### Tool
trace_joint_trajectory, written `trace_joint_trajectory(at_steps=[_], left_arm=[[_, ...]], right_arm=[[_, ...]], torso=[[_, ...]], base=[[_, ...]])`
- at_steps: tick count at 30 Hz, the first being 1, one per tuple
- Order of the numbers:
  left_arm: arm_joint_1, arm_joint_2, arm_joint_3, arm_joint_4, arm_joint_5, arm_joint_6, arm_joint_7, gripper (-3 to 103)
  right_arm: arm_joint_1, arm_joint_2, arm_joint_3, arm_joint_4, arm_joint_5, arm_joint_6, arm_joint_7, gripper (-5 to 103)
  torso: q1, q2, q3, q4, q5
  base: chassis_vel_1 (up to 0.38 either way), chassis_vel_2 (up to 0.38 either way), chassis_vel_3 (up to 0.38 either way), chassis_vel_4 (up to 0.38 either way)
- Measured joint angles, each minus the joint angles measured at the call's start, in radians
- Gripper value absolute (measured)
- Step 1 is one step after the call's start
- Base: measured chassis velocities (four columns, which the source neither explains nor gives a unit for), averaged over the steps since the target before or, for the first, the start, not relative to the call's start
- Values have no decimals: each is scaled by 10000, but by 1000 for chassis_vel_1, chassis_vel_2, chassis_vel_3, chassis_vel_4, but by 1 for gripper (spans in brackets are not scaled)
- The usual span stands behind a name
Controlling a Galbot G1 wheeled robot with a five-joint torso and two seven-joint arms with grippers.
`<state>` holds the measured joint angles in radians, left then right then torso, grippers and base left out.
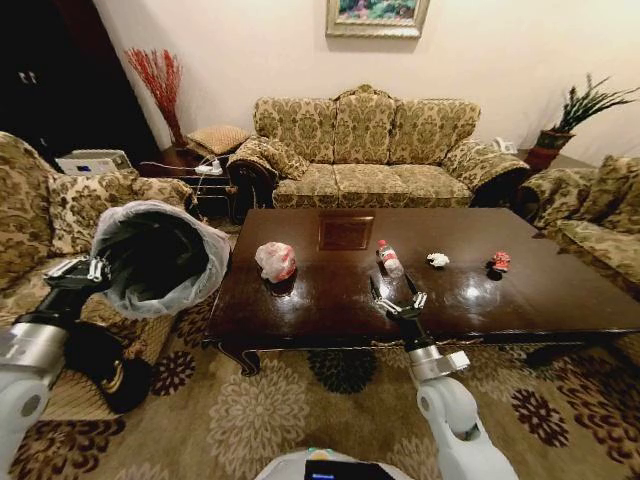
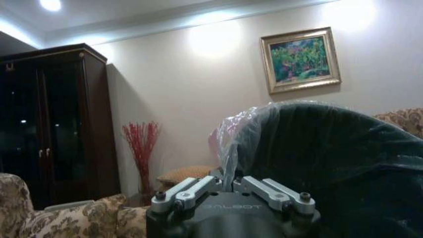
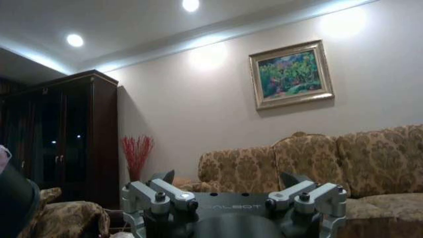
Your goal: Move to the front of the table and place the trash on the table into the trash bin.
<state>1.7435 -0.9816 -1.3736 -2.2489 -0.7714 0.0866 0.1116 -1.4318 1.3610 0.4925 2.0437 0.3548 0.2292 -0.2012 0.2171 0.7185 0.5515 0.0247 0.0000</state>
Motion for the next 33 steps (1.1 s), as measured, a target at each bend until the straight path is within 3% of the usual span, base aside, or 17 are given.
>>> trace_joint_trajectory(at_steps=[33], left_arm=[[0,0,0,0,1,-1,0,3]], right_arm=[[0,0,0,0,0,0,0,100]], torso=[[0,0,0,0,-2]], base=[[0,0,0,0]])
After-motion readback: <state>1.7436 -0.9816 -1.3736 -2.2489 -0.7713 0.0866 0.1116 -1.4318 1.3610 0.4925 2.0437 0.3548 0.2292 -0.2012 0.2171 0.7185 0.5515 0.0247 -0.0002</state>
